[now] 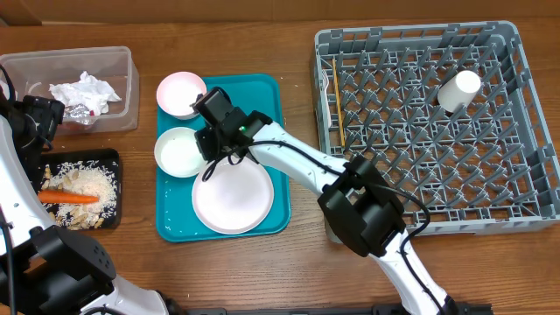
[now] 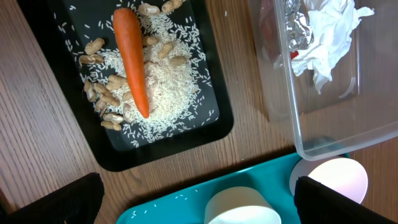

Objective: Sort waste into correct bins and load items into the dishwasher rack
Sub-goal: 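Return the right gripper to the tray and grasp the small white bowl, then carry the white bowl into the rack and release it near the top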

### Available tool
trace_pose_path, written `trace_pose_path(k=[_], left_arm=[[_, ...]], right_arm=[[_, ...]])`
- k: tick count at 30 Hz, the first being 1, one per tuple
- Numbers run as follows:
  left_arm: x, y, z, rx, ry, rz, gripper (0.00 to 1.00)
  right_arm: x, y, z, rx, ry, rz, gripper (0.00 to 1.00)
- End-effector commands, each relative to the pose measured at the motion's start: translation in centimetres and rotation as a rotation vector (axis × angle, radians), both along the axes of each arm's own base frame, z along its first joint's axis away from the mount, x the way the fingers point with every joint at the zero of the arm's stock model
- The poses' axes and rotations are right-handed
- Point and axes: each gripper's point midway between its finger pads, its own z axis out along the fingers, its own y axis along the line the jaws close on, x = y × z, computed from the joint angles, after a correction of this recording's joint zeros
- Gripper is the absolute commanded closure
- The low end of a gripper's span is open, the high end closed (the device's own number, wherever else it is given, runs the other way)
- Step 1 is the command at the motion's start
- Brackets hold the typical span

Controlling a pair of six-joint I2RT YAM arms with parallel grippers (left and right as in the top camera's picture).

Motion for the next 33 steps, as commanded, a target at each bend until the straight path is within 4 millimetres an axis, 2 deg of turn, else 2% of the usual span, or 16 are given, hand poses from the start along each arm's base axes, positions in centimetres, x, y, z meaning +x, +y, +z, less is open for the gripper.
trace_pose_path(k=[1,5,8,10,11,15,18,21,24,28,33], left_arm=[[-0.1,0.1,0.0,0.008,0.006,0.014,0.00],[-0.1,0.1,0.0,0.008,0.006,0.015,0.00],[-0.1,0.1,0.0,0.008,0.007,0.015,0.00],[-0.1,0.1,0.0,0.008,0.006,0.015,0.00],[-0.1,0.1,0.0,0.008,0.006,0.015,0.00],[-0.1,0.1,0.0,0.008,0.006,0.014,0.00],[-0.1,0.1,0.0,0.008,0.007,0.015,0.00],[-0.1,0.1,0.0,0.008,0.007,0.015,0.00],[-0.1,0.1,0.0,0.008,0.006,0.015,0.00],[-0.1,0.1,0.0,0.008,0.006,0.014,0.00],[-0.1,0.1,0.0,0.008,0.007,0.015,0.00]], right_arm=[[1.5,0.2,4.9,0.083,-0.038,-0.008,0.96],[2.3,-1.1,8.8,0.112,-0.069,-0.032,0.96],[3.0,-2.9,12.3,0.134,-0.100,-0.063,0.96],[3.9,-5.5,15.5,0.133,-0.140,-0.119,0.96],[4.3,-6.6,16.3,0.127,-0.155,-0.143,0.96],[6.5,-14.0,21.1,0.067,-0.242,-0.314,0.96],[7.7,-21.5,23.7,-0.052,-0.321,-0.463,0.96],[8.2,-29.8,25.2,-0.230,-0.378,-0.666,0.96],[7.4,-36.8,25.5,-0.413,-0.383,-0.820,0.96],[6.1,-43.2,25.1,-0.603,-0.357,-0.950,0.96],[5.4,-48.4,25.7,-0.708,-0.354,-1.067,0.96]])
